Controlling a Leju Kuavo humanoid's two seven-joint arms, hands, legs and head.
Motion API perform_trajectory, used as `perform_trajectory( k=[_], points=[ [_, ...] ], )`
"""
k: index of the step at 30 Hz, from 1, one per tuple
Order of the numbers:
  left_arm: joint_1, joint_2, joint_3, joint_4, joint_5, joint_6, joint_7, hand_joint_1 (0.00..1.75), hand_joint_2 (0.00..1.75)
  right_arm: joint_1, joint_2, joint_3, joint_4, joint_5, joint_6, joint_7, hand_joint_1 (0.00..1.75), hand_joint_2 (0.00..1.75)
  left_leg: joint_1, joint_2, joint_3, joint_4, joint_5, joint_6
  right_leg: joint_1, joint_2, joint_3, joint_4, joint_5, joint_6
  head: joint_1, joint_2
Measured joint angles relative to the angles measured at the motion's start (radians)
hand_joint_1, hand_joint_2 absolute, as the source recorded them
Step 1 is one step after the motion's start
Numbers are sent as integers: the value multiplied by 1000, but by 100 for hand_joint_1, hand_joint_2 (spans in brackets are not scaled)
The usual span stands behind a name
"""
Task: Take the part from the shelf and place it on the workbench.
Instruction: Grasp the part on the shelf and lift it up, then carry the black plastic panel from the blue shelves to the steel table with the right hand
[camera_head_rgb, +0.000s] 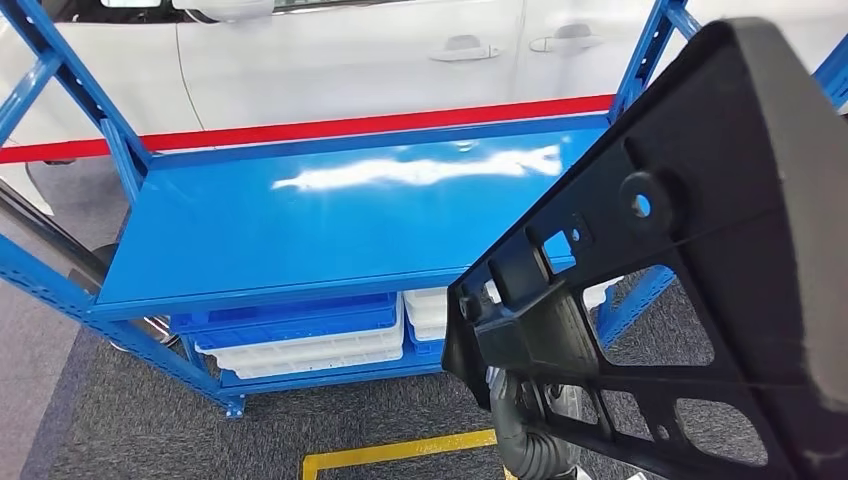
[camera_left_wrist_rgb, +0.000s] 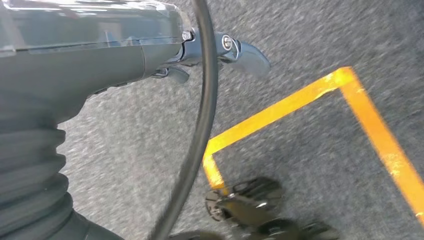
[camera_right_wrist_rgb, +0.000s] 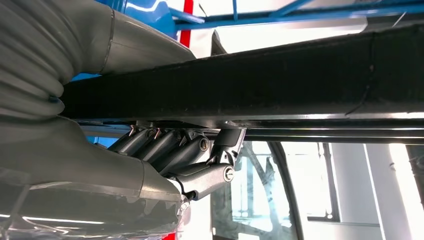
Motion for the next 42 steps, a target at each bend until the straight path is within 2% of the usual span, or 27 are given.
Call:
perform_trajectory(
  k=[2,3,4,5,7,8,9,10,12,14,15,17,19,21,23,24,25,26,28,30,32,34,36,38,39,41,42],
  points=[
    [-2,0,2,-1,0,0,-1,0,175,0,0,-1,0,1,1,-1,175,175,-1,1,-3,-19,14,11,-2,-2,-2,-8,17,13,0,0],
    [-2,0,3,-1,0,0,-1,0,175,1,0,-1,0,2,1,-1,175,175,1,2,-10,-27,28,18,-2,0,-7,-4,10,19,0,0],
    [-3,1,4,-1,0,0,-1,0,175,2,0,-2,0,2,1,-1,175,175,4,4,-19,-34,44,25,-3,2,-15,12,-17,23,0,0],
    [-3,1,4,-1,-1,0,-1,0,175,2,0,-2,0,2,1,-1,175,175,7,7,-31,-39,60,30,-4,4,-27,49,-63,28,0,0],
    [-2,1,5,-1,-1,0,-1,0,175,3,0,-3,0,2,1,-1,175,175,5,9,-62,-36,83,34,-9,6,-54,167,-164,35,0,0],
    [-2,1,6,-1,-1,-1,-1,0,175,4,0,-3,0,2,1,-1,175,175,5,9,-78,-32,93,33,-11,6,-61,223,-185,39,0,0],
    [-2,1,6,-1,-2,-3,-1,0,175,6,0,-3,0,2,1,-2,175,175,5,9,-94,-27,101,31,-13,6,-58,256,-181,43,0,0],
    [-1,1,6,-1,-4,-5,-1,0,175,8,-1,-4,1,2,1,-4,175,175,5,9,-112,-21,109,28,-15,6,-37,255,-158,45,0,0],
    [0,1,7,-1,-7,-10,-2,0,175,18,-2,-4,1,-2,0,-15,175,175,6,9,-142,-3,120,20,-20,6,51,154,-114,47,0,0],
    [2,1,8,-2,-8,-12,-4,0,175,26,-4,-4,2,-9,-2,-31,175,175,5,7,-164,17,128,10,-18,7,137,27,-122,41,0,0],
    [2,1,8,-2,-8,-13,-4,0,175,30,-5,-4,3,-11,-2,-37,175,175,4,7,-170,23,132,3,-16,8,156,-8,-134,36,0,0],
    [4,1,10,-2,-8,-14,-5,0,175,36,-7,-4,4,-14,-4,-42,175,175,6,7,-175,25,142,-11,-12,8,154,-20,-132,20,0,0],
    [6,1,13,-2,-8,-14,-5,0,175,39,-8,-3,6,-15,-8,-43,175,175,11,5,-189,49,117,-23,-13,5,143,-24,-117,0,0,0],
    [7,0,15,-2,-9,-14,-5,0,175,40,-9,-3,6,-15,-11,-44,175,175,15,4,-225,145,37,-32,-13,2,126,-25,-102,-12,0,0],
    [7,0,18,-2,-10,-14,-4,0,175,42,-10,-3,9,-16,-12,-44,175,175,16,4,-261,270,-33,-37,-10,2,108,-22,-89,-15,0,0],
    [7,0,19,-2,-10,-14,-4,0,175,43,-10,-3,11,-16,-13,-44,175,175,16,4,-261,300,-41,-38,-8,2,99,-20,-83,-15,0,0],
    [8,0,21,-2,-10,-14,-4,0,175,43,-10,-3,12,-16,-14,-43,175,175,16,4,-242,291,-30,-37,-7,2,92,-18,-79,-14,0,0],
    [8,0,22,-2,-11,-14,-4,0,175,44,-11,-3,14,-17,-15,-43,175,175,15,4,-204,244,-6,-33,-6,2,86,-16,-75,-12,0,0],
    [7,1,24,-2,-12,-14,-4,0,175,44,-11,-3,14,-19,-17,-43,175,175,12,3,-106,96,33,-20,-4,2,79,-12,-70,-8,0,0],
    [6,2,25,-2,-15,-14,-4,0,175,44,-11,-2,15,-21,-18,-43,175,175,5,1,-57,13,45,-10,-4,2,74,-11,-63,2,0,0],
    [7,2,25,-2,-17,-14,-4,0,175,44,-12,-1,15,-24,-19,-42,175,175,0,1,-59,3,53,-2,-6,1,71,-13,-54,17,0,0],
    [6,2,26,-2,-17,-14,-3,0,175,44,-12,-1,15,-26,-21,-42,175,175,5,5,-62,-12,68,11,-6,3,63,2,-70,27,0,0],
    [5,2,26,-2,-17,-14,-3,0,175,45,-14,-1,15,-27,-26,-41,175,175,10,8,-71,-22,83,24,-7,6,28,84,-138,35,0,0],
    [5,2,26,-2,-17,-14,-2,0,175,47,-18,-1,16,-29,-31,-41,175,175,8,8,-88,-18,92,29,-10,7,-23,215,-212,42,0,0],
    [5,2,26,-2,-17,-14,-2,0,175,49,-20,-1,17,-30,-33,-40,175,175,8,8,-97,-15,95,29,-12,7,-37,260,-227,45,0,0],
    [6,2,26,-2,-18,-15,-2,0,175,50,-23,-1,18,-33,-35,-40,175,175,9,9,-113,-4,99,27,-17,7,-19,254,-204,51,0,0],
    [5,1,27,-2,-17,-15,-2,0,175,51,-24,-1,19,-36,-36,-40,175,175,10,8,-120,3,100,25,-20,7,18,196,-171,52,0,0]
  ],
)
